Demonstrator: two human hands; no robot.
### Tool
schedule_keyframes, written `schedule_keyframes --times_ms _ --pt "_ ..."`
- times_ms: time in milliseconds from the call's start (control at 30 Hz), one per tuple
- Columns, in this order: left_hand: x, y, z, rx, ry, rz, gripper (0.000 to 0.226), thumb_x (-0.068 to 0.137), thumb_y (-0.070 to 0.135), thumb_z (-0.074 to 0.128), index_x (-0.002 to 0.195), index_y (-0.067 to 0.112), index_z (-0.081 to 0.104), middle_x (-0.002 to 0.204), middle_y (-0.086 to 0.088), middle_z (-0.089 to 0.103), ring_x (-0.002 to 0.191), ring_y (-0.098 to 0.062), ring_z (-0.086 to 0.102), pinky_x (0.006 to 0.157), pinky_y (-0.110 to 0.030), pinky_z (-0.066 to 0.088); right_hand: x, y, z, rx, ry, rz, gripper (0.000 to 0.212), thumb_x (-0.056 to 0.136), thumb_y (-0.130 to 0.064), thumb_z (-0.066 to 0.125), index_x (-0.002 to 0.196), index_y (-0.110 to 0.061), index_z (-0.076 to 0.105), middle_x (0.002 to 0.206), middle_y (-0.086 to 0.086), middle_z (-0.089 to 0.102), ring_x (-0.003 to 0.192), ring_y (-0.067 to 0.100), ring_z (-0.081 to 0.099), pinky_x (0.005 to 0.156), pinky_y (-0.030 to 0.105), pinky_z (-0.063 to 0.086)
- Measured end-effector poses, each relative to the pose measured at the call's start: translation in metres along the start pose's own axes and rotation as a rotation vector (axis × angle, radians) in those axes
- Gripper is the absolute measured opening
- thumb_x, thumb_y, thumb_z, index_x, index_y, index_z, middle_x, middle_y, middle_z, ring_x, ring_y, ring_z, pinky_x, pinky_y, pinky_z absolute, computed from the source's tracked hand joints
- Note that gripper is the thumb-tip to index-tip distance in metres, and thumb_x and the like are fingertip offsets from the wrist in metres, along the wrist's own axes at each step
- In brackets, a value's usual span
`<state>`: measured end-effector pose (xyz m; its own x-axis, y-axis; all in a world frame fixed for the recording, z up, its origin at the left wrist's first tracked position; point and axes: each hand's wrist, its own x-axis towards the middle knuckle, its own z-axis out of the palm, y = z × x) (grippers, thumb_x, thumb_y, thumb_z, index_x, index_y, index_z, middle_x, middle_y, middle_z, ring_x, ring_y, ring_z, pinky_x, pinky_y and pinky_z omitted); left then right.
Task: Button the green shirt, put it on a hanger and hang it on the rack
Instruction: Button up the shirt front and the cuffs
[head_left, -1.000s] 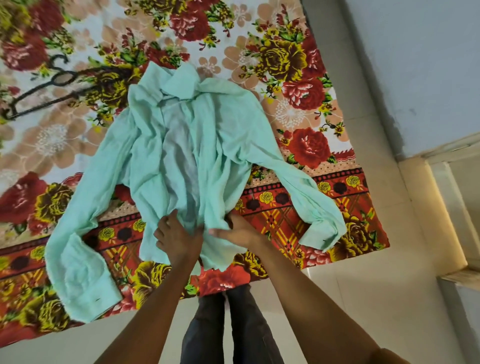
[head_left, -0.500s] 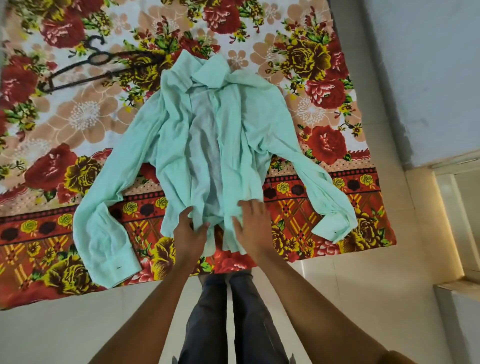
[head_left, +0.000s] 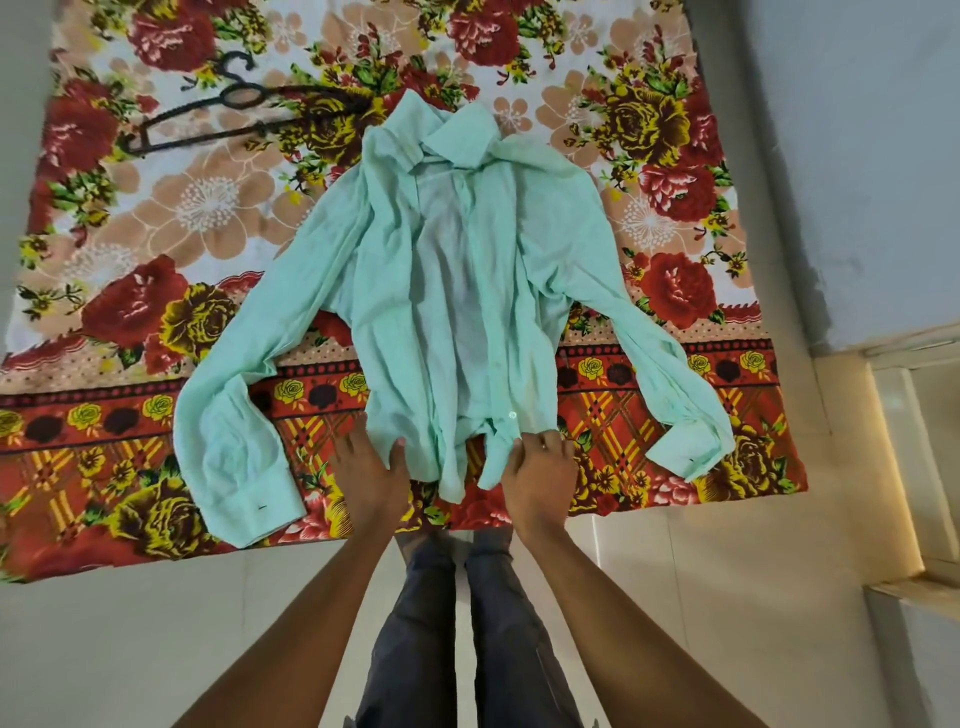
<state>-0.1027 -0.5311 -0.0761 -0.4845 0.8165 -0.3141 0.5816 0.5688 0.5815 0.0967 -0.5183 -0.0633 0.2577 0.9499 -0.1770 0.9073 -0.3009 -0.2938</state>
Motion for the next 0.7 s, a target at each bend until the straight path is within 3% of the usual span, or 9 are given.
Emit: schedule_keyframes --times_ms 100,200,267,333,400,433,500,633,700 --pt "0.022 -0.004 0.0 0.174 -0.05 -0.035 0.063 0.087 0.034 0.076 0.139 0.009 0.052 0.139 -0.019 0.05 0.13 -0.043 0.04 0.105 -0.057 0.037 -0.004 -0.017 -0.002 0.042 0.009 -0.075 0.027 0.101 -0.023 0.055 0.124 -0.014 0.064 0.116 0.008 0.055 0.106 0.025 0.054 0.086 0.04 0.056" --pt "0.032 -0.012 0.002 0.153 -0.082 -0.081 0.026 0.089 0.027 0.069 0.112 0.016 0.07 0.128 -0.012 0.061 0.123 -0.041 0.05 0.102 -0.054 0.041 -0.01 -0.039 0.005 0.243 -0.262 -0.254 0.037 0.104 -0.034 0.052 0.135 -0.016 0.052 0.125 0.008 0.057 0.114 0.026 0.055 0.093 0.043 0.055" --pt "0.032 -0.018 0.002 -0.033 -0.03 -0.104 0.011 0.092 0.018 0.065 0.099 0.014 0.071 0.105 -0.008 0.07 0.104 -0.035 0.064 0.091 -0.046 0.05 -0.008 -0.051 0.016 0.305 -0.397 -0.187 0.051 0.099 -0.048 0.058 0.138 -0.018 0.048 0.127 0.007 0.06 0.116 0.027 0.057 0.095 0.044 0.054" --pt "0.025 -0.018 -0.002 -0.282 0.028 -0.173 0.007 0.097 0.015 0.061 0.101 0.011 0.064 0.096 -0.005 0.068 0.091 -0.031 0.065 0.079 -0.04 0.052 -0.004 -0.058 0.025 0.344 -0.435 -0.078 0.056 0.091 -0.054 0.067 0.133 -0.02 0.052 0.123 0.004 0.064 0.112 0.023 0.06 0.093 0.041 0.054" --pt "0.019 -0.03 -0.006 -0.464 0.09 -0.258 0.003 0.099 0.019 0.056 0.102 0.017 0.057 0.092 -0.009 0.066 0.081 -0.032 0.066 0.07 -0.043 0.057 0.001 -0.059 0.031 0.372 -0.454 -0.027 0.033 0.092 -0.041 0.069 0.112 -0.015 0.062 0.104 0.003 0.068 0.095 0.022 0.064 0.08 0.035 0.053" --pt "0.016 -0.042 -0.006 -0.473 0.117 -0.304 0.003 0.099 0.024 0.054 0.102 0.021 0.054 0.089 -0.011 0.067 0.076 -0.033 0.068 0.066 -0.045 0.059 0.003 -0.058 0.031 0.414 -0.439 0.002 0.022 0.094 -0.033 0.068 0.098 -0.012 0.063 0.091 0.004 0.066 0.084 0.022 0.062 0.072 0.033 0.048" --pt "0.01 -0.062 -0.01 -0.381 0.128 -0.33 0.014 0.1 0.036 0.052 0.105 0.023 0.054 0.085 -0.014 0.069 0.07 -0.035 0.07 0.069 -0.051 0.061 0.001 -0.057 0.033 0.554 -0.389 0.05 0.019 0.094 -0.025 0.065 0.084 -0.01 0.059 0.078 0.003 0.058 0.07 0.019 0.054 0.062 0.032 0.04" --pt "-0.002 -0.048 -0.015 -0.194 -0.14 -0.135 0.048 0.093 0.053 0.066 0.124 0.017 0.058 0.101 0.0 0.064 0.091 -0.022 0.062 0.08 -0.034 0.048 -0.008 -0.056 0.043 0.665 -0.392 -0.003 0.015 0.089 -0.036 0.063 0.092 -0.021 0.064 0.088 0.001 0.064 0.08 0.016 0.062 0.069 0.032 0.051" --pt "0.005 -0.042 -0.01 -0.137 -0.147 -0.083 0.059 0.083 0.051 0.078 0.125 0.016 0.059 0.102 0.002 0.063 0.089 -0.018 0.061 0.075 -0.033 0.048 -0.005 -0.055 0.048 0.755 -0.374 0.012 0.02 0.089 -0.042 0.063 0.082 -0.023 0.061 0.078 -0.005 0.061 0.072 0.011 0.06 0.064 0.034 0.052"
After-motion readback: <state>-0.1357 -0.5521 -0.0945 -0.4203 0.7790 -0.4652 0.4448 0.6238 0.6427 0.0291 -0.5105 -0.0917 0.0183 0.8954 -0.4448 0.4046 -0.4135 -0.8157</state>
